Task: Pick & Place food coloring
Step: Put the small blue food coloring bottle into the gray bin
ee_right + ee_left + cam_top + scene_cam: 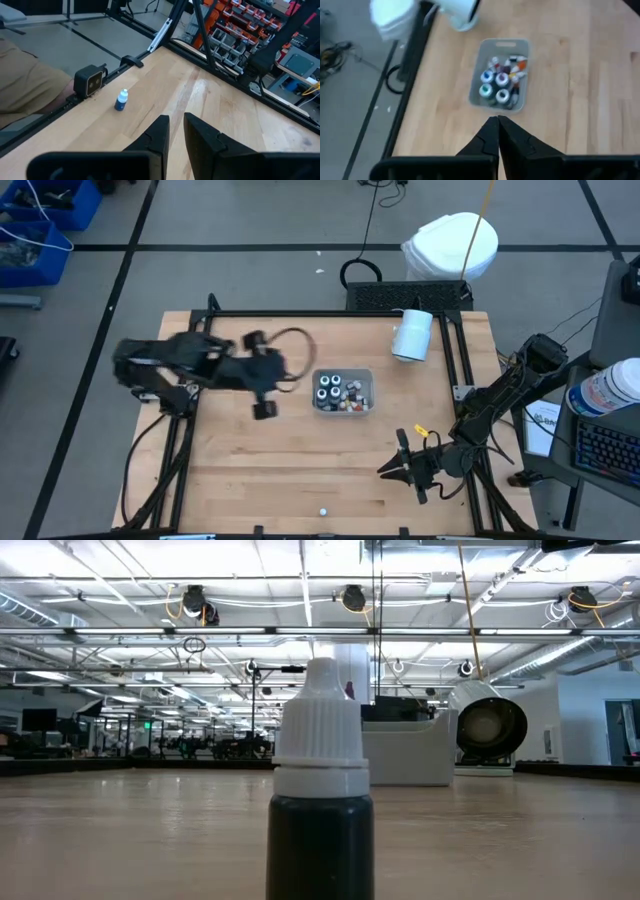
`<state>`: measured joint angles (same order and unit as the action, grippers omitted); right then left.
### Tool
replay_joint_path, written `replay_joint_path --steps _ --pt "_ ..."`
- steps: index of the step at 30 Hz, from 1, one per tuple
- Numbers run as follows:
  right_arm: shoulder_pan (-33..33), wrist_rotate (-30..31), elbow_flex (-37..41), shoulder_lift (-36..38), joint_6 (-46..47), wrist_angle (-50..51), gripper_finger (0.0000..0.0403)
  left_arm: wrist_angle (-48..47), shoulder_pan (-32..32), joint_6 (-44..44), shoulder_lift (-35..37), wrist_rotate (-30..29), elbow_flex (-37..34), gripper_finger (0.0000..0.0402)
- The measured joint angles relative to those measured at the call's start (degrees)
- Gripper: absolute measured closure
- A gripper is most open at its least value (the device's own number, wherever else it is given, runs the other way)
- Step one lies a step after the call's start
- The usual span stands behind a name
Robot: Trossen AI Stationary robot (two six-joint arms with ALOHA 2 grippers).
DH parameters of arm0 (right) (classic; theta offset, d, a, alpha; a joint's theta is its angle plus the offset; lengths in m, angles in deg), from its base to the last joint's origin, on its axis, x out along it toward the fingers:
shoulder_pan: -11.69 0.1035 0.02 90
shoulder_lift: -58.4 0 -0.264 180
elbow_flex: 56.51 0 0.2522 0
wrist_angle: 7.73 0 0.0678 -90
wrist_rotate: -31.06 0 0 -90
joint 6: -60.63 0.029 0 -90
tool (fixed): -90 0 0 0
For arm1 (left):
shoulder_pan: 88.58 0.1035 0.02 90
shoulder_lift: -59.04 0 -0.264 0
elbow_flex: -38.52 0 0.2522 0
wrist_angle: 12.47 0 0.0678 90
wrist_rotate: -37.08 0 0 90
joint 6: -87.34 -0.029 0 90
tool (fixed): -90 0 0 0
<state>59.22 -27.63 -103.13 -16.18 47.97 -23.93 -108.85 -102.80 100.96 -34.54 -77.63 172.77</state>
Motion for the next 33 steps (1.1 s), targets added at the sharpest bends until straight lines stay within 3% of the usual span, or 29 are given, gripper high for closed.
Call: replay_joint_path --steps 8,15,22,27,31,33 --pt "0.0 0.0 0.0 0.0 0.8 -0.2 0.0355 13.3 -13.8 7.8 17.5 -9.9 -24.2 0.0396" --pt "-0.3 0.0 0.0 0.0 1.5 -0.2 0.0355 38.2 -23.3 0.2 31.0 -14.8 -48.9 0.0398" --pt "-1.1 0.0 0.0 0.0 1.5 -0.2 0.0355 69.4 -23.4 -11.3 39.1 -8.7 -73.2 0.0399" --pt "-1.7 0.0 0.0 0.0 3.0 0.9 0.0355 78.0 -22.8 -13.8 42.6 -8.4 -83.4 0.0399" --pt "-1.7 0.0 0.0 0.0 4.5 2.7 0.0355 83.8 -22.6 -17.6 49.6 -8.7 -90.4 0.0399" --pt "-1.7 0.0 0.0 0.0 4.5 2.5 0.0355 87.6 -21.4 -19.3 53.7 -6.0 -94.1 0.0399"
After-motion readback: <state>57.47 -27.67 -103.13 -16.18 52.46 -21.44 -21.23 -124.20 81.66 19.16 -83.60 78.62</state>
